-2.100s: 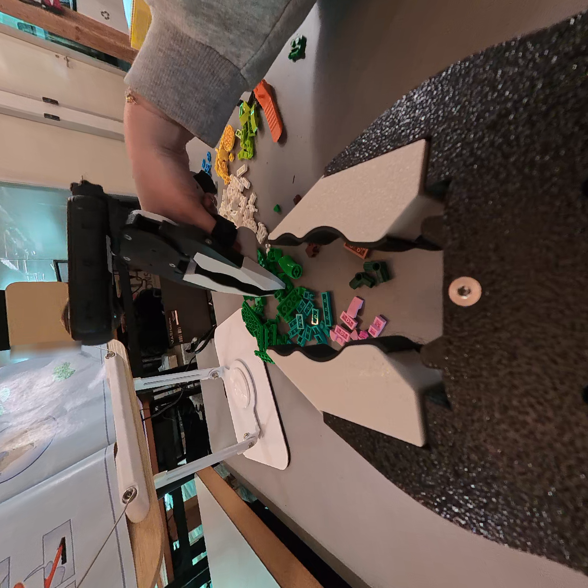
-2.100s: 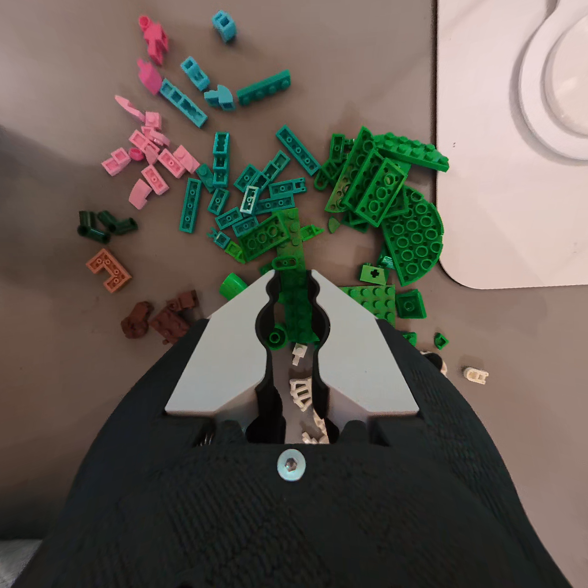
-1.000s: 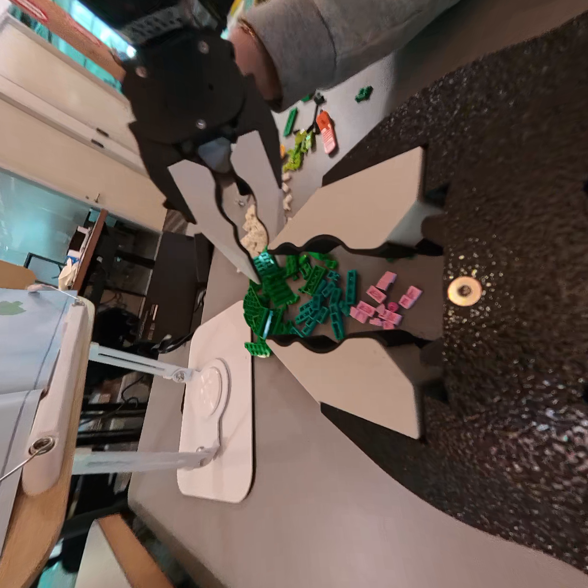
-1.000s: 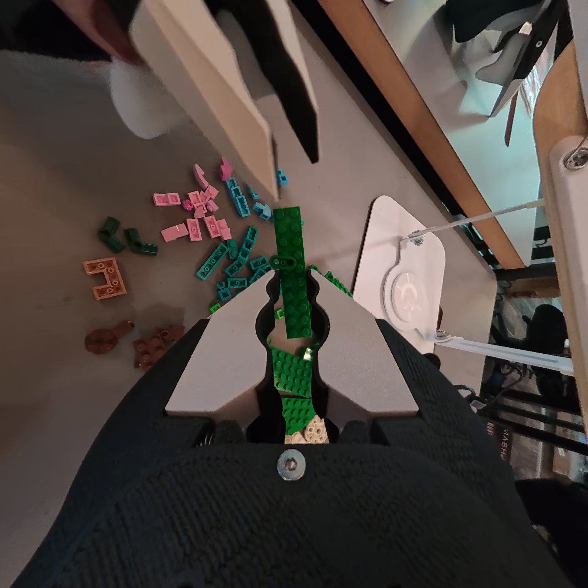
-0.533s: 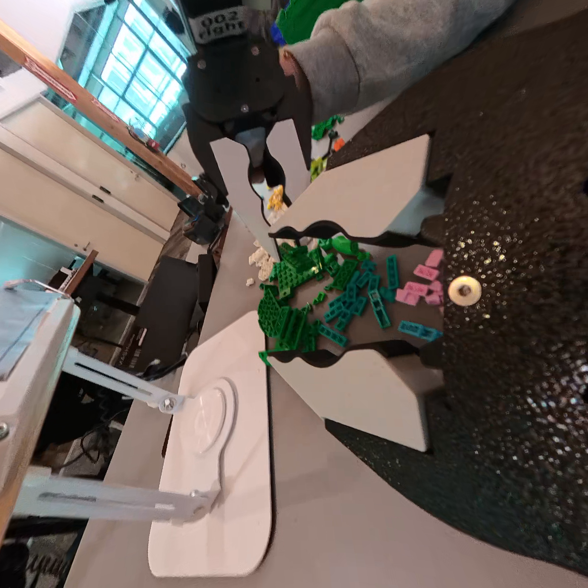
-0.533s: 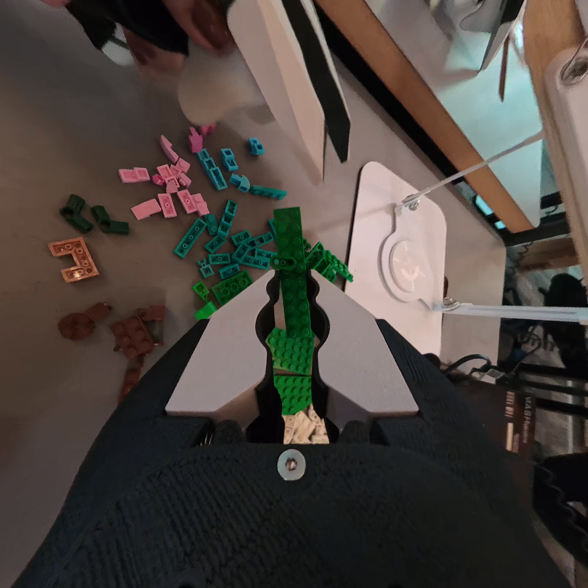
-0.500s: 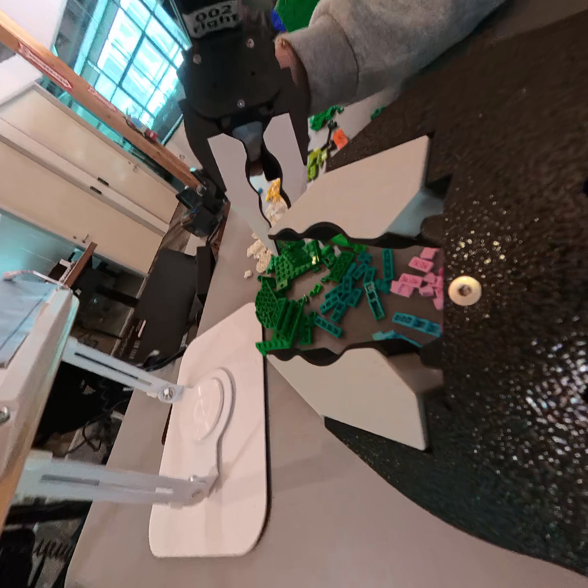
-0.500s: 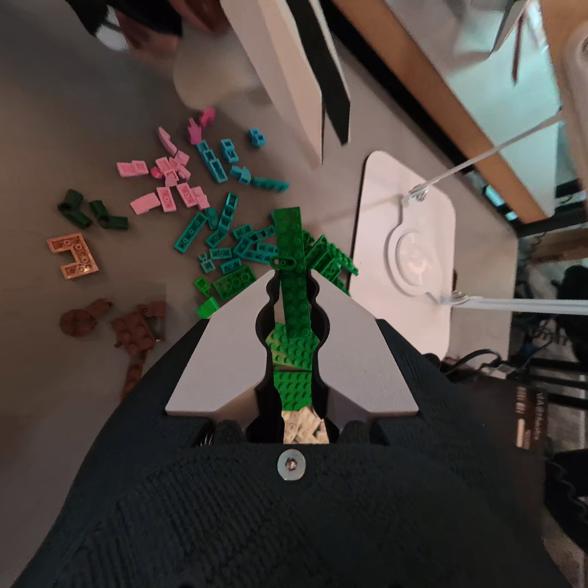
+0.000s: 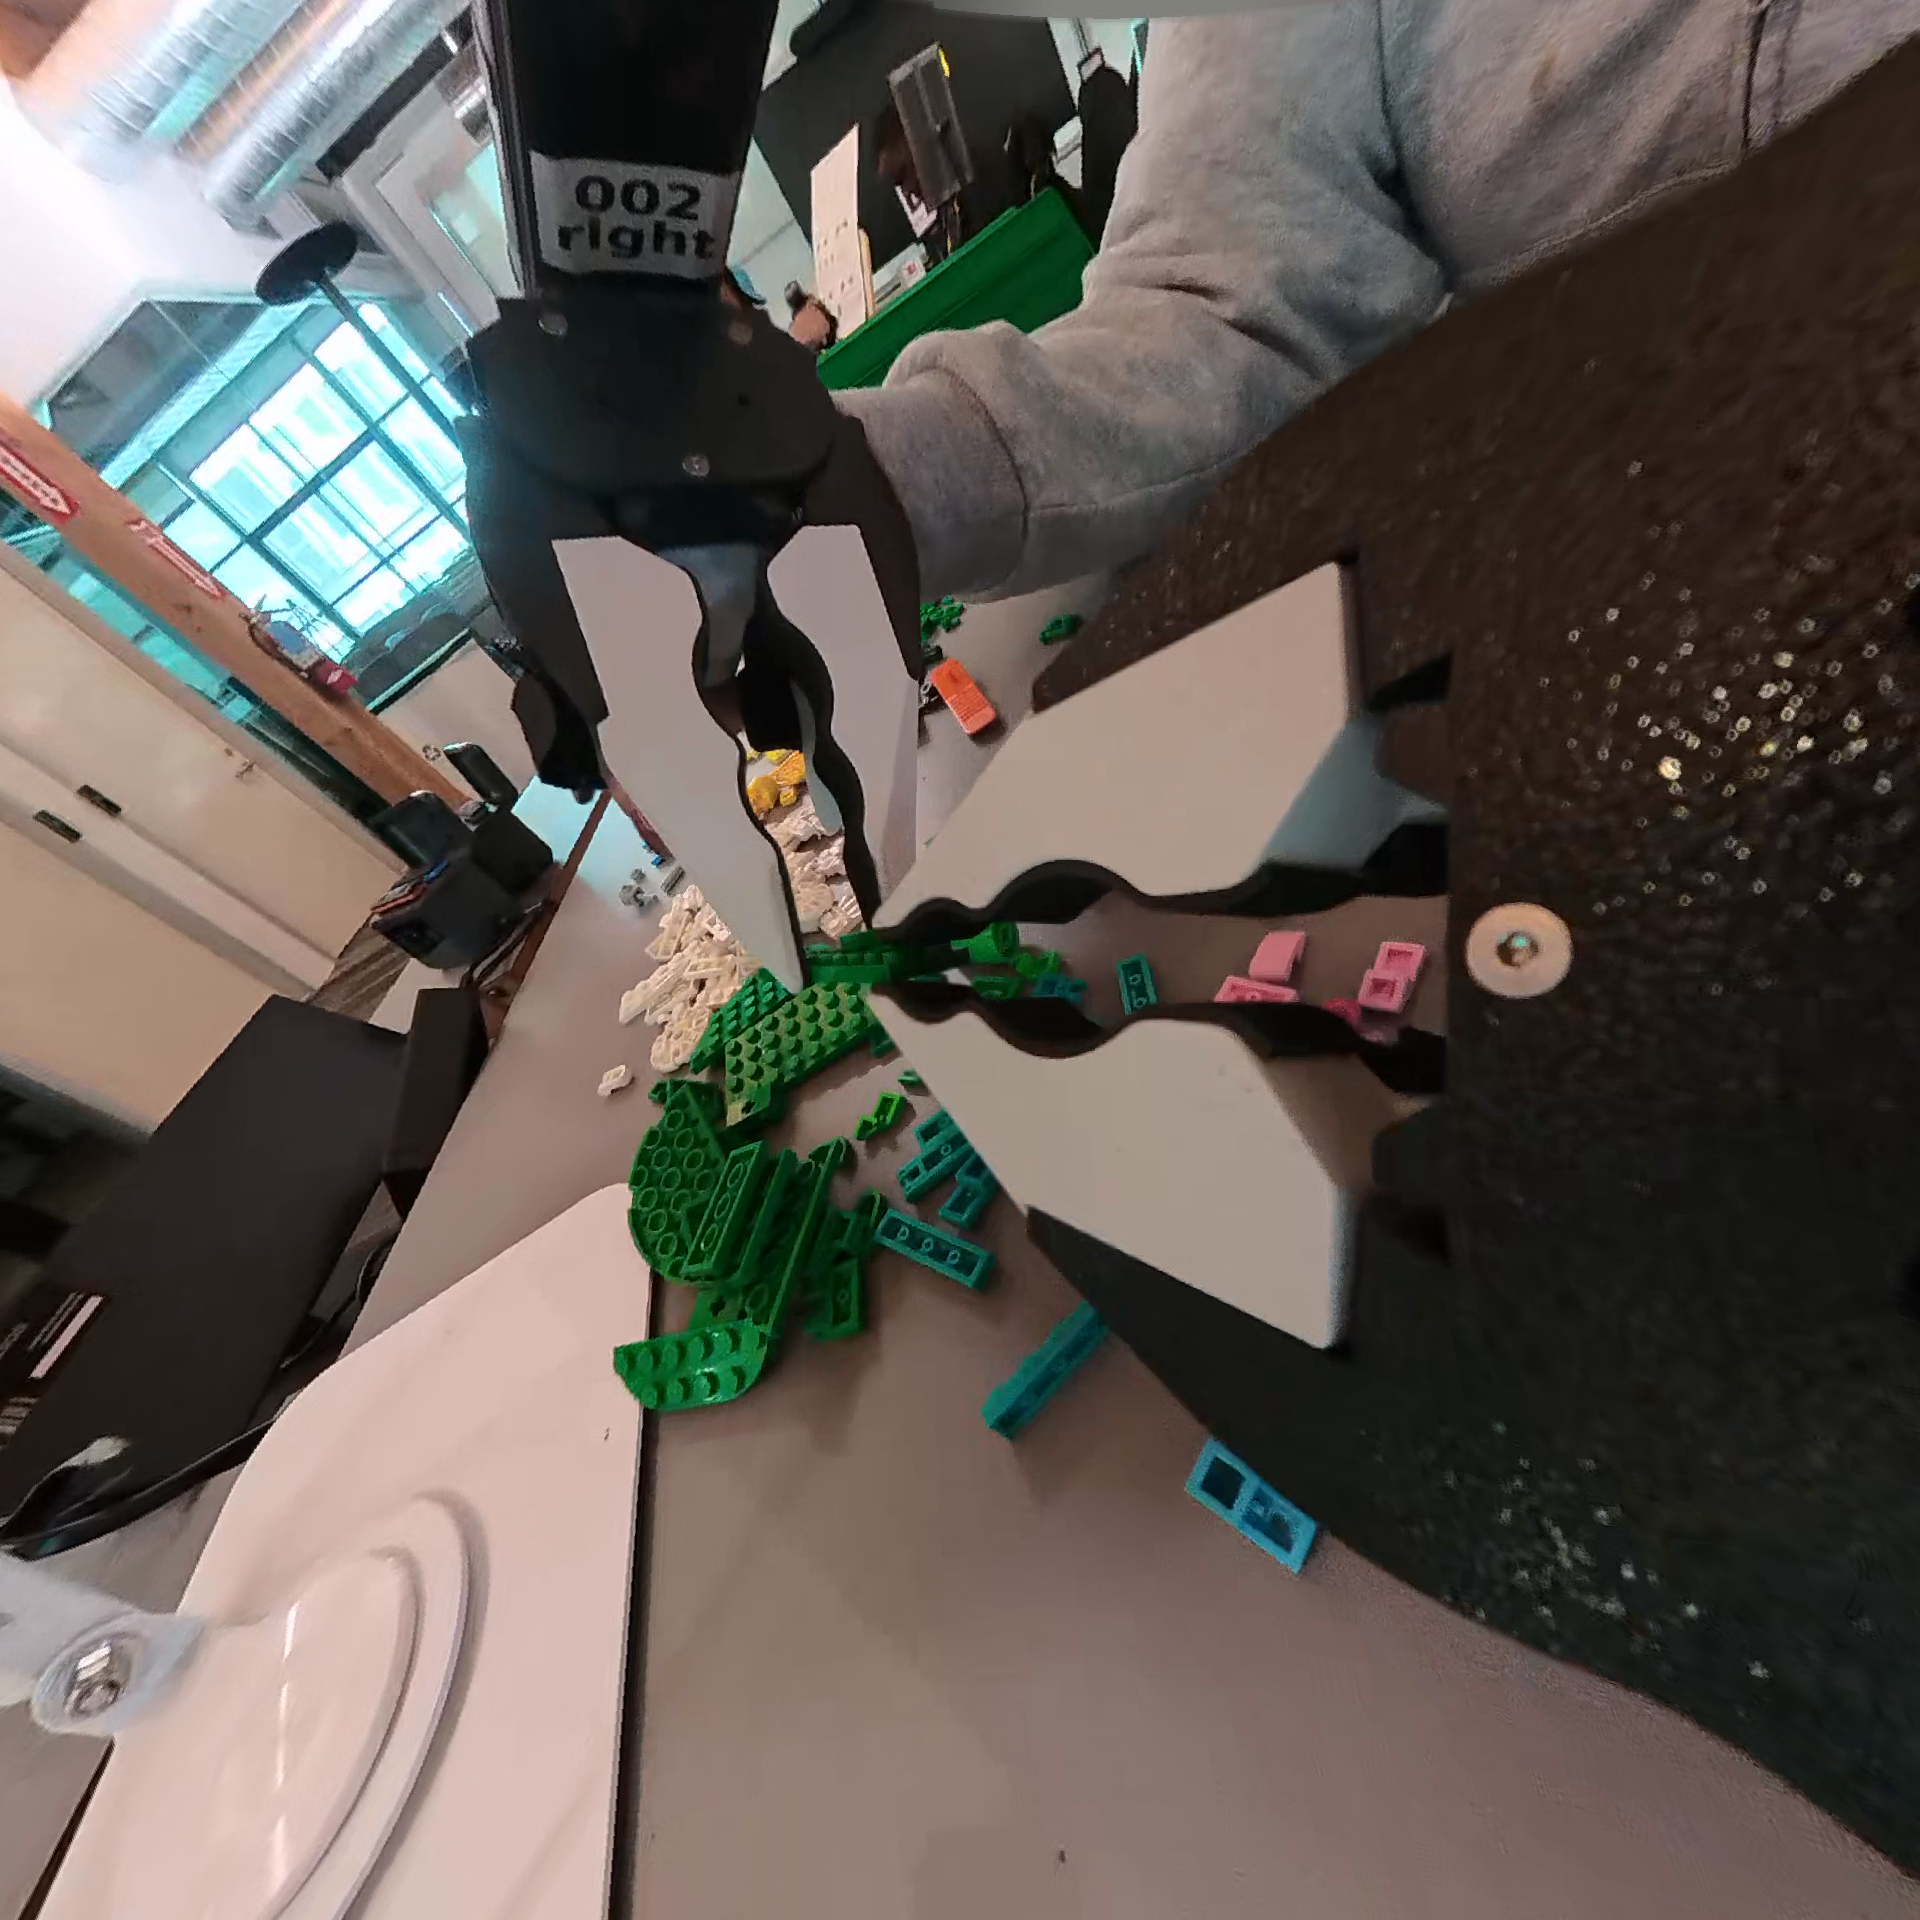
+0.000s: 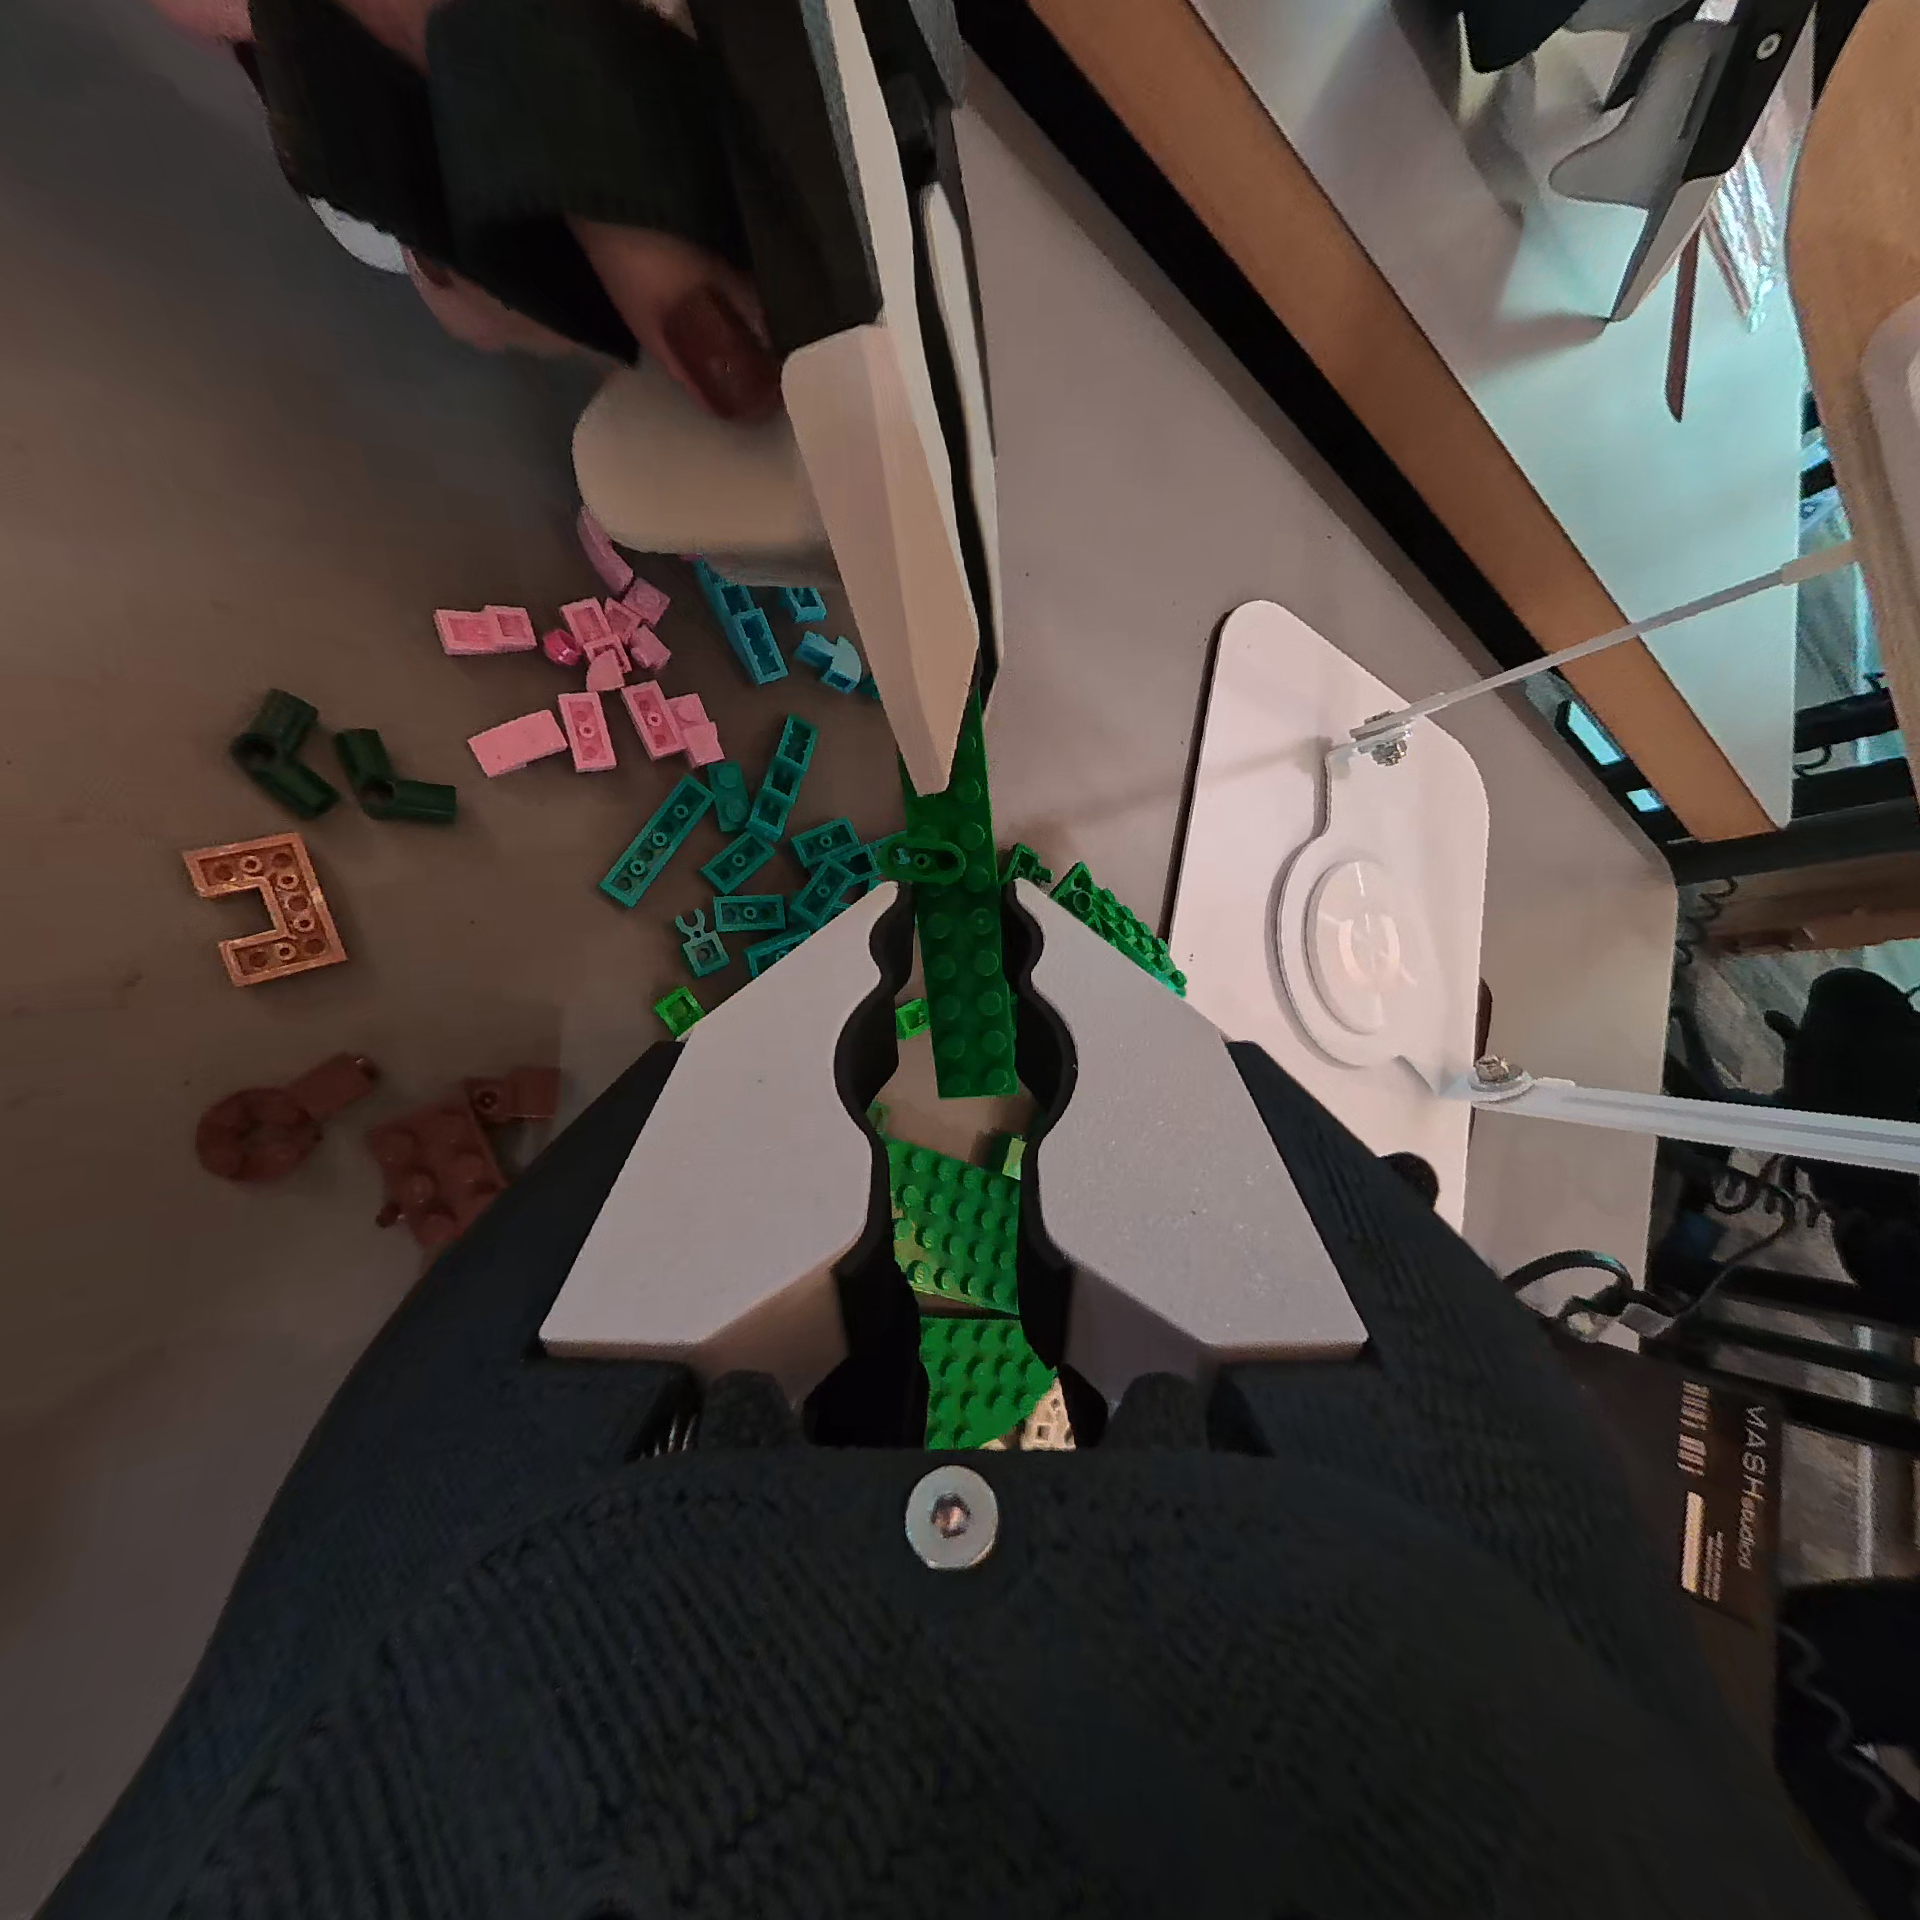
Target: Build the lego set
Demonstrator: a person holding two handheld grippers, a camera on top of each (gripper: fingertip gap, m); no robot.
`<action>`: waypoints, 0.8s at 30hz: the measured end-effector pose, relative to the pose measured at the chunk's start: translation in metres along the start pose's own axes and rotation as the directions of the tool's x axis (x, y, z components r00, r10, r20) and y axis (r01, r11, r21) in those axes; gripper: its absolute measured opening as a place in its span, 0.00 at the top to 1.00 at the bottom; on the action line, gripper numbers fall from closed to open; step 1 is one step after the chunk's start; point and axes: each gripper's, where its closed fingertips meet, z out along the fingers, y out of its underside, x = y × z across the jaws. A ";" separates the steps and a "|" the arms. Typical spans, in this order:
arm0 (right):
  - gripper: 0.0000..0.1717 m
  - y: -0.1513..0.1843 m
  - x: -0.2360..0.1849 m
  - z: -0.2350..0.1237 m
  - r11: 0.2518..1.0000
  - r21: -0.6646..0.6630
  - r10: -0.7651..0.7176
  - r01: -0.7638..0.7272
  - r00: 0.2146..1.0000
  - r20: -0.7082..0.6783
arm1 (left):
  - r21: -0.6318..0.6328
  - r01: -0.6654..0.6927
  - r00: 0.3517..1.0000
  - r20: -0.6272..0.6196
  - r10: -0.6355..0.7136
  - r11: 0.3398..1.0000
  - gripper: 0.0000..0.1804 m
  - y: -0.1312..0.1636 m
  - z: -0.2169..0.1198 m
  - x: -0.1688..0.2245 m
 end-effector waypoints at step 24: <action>0.86 0.010 0.018 0.015 0.999 -0.028 -0.021 0.017 0.990 -0.137 | 0.147 0.193 0.978 0.046 -0.202 0.970 0.99 -0.013 0.013 -0.020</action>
